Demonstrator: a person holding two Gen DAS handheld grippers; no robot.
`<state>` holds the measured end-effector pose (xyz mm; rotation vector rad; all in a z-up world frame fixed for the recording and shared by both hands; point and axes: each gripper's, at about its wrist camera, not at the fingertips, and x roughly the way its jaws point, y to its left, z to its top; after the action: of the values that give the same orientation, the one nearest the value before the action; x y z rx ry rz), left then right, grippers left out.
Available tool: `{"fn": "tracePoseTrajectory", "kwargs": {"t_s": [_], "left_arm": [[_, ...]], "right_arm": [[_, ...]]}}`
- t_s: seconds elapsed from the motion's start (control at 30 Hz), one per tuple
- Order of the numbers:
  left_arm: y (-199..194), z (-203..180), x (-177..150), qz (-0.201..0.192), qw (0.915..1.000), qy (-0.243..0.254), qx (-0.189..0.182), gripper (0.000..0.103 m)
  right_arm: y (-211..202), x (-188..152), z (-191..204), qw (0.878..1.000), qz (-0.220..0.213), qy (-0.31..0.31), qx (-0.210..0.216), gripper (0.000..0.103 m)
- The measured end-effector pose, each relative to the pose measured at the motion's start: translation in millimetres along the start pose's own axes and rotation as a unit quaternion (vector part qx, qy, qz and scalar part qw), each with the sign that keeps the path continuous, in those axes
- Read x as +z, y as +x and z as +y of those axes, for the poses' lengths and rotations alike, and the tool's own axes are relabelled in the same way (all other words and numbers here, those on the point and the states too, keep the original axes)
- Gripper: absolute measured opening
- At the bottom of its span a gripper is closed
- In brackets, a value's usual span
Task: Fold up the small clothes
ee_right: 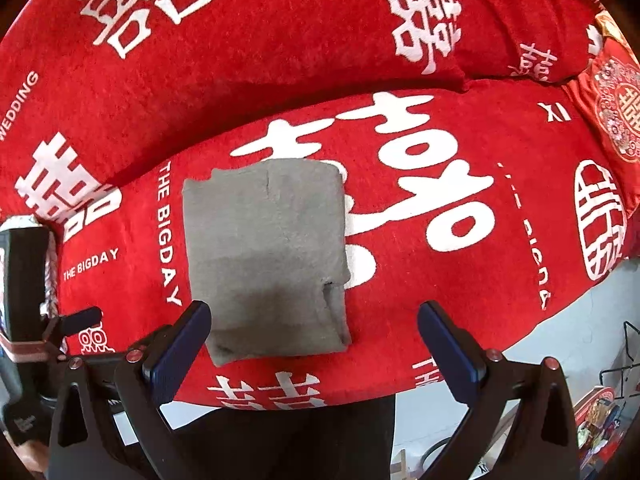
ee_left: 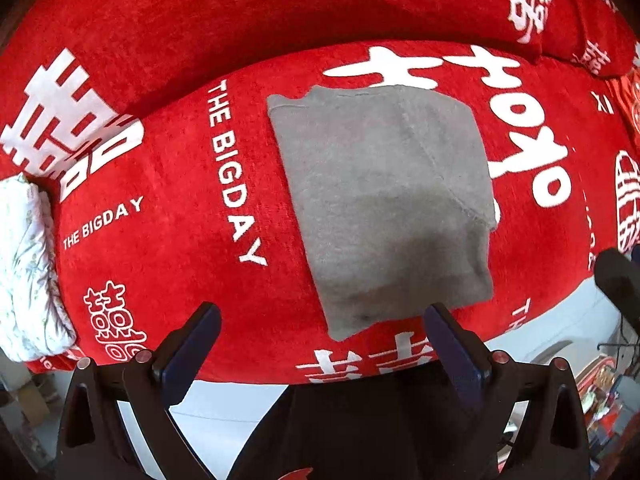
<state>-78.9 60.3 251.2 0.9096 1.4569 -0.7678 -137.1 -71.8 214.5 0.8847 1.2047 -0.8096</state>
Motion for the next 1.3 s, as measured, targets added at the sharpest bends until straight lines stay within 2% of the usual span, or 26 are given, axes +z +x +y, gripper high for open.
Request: {"fn": "tracePoseTrajectory", "kwargs": {"t_s": [0.27, 0.8, 1.13, 1.3], "left_arm": [[-2, -9, -2, -0.003, 0.9999, 0.013, -0.007, 0.101], [-6, 0, -8, -0.010, 0.9998, 0.001, -0.015, 0.101], [-3, 15, -11, -0.008, 0.9994, -0.027, -0.022, 0.101], [-12, 20, -8, -0.036, 0.9988, -0.027, -0.021, 0.101]], "right_arm": [[-5, -4, -1, 1.000, -0.001, 0.005, -0.005, 0.103], [-9, -6, 12, 1.000, -0.003, -0.014, -0.006, 0.103], [-6, -3, 26, 0.999, 0.001, -0.035, -0.014, 0.103], [-3, -1, 21, 1.000, 0.002, -0.025, -0.011, 0.103]]}}
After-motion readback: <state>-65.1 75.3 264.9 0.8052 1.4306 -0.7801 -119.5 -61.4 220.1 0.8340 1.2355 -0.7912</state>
